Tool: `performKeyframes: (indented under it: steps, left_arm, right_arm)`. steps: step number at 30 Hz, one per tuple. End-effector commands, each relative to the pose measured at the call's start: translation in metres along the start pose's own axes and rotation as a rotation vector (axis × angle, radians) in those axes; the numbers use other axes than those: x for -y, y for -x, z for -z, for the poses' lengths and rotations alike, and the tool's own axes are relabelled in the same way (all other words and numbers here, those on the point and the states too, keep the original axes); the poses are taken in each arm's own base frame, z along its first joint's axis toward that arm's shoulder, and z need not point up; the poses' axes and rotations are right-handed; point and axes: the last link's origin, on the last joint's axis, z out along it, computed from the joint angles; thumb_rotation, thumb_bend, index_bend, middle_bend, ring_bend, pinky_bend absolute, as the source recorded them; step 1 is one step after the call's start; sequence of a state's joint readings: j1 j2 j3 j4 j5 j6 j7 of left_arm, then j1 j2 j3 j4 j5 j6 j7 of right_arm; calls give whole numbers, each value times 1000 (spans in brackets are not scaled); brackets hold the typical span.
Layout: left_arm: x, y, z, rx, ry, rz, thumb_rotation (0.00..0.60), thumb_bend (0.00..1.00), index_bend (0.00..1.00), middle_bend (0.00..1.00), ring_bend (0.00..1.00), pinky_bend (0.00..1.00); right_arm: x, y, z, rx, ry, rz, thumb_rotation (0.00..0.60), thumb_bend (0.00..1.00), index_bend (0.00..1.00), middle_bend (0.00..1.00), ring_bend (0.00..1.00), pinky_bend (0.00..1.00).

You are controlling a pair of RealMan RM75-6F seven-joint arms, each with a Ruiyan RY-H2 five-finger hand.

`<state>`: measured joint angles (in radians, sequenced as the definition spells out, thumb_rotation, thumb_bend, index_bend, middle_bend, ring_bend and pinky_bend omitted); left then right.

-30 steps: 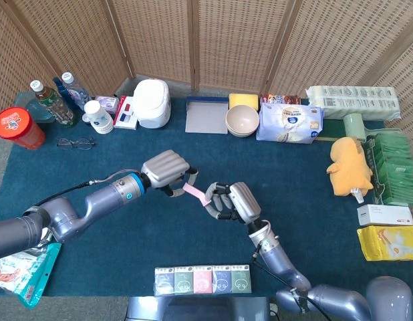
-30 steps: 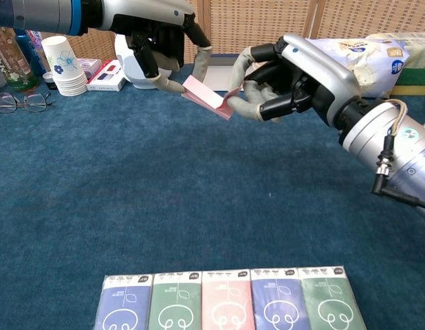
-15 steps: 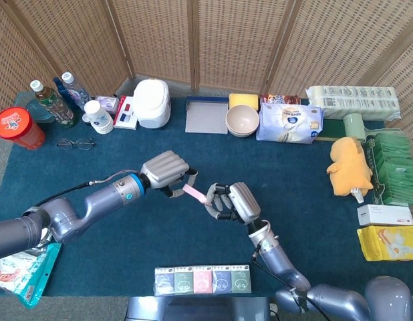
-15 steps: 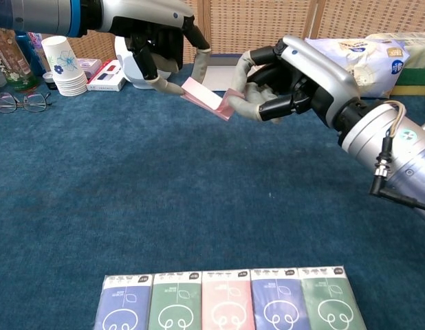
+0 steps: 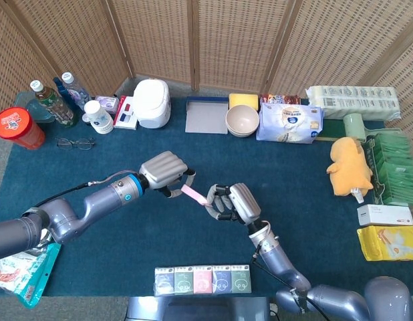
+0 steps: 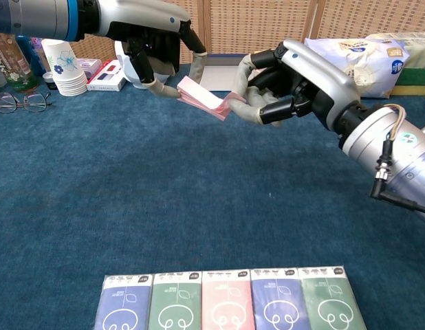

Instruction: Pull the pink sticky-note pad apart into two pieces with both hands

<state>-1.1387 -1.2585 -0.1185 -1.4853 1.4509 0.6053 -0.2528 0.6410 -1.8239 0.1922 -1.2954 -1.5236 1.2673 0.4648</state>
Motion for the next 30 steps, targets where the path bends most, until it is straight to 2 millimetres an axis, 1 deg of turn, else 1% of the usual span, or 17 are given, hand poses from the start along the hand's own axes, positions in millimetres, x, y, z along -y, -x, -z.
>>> performKeyframes:
  steps: [1, 15, 30]
  left_arm:
    - [1, 1, 0, 0, -2, -1, 600, 352, 669, 927, 986, 952]
    - [7, 2, 2, -3, -19, 3, 600, 352, 670, 927, 986, 952]
    - [23, 4, 11, -8, -63, 12, 600, 352, 674, 927, 989, 952]
  right_arm:
    - [0, 0, 0, 0, 1, 1, 600, 463, 740, 874, 908, 759]
    - [-1, -1, 1, 0, 4, -1, 600, 476, 764, 878, 909, 760]
    - [-3, -6, 4, -7, 15, 8, 600, 485, 771, 882, 910, 759]
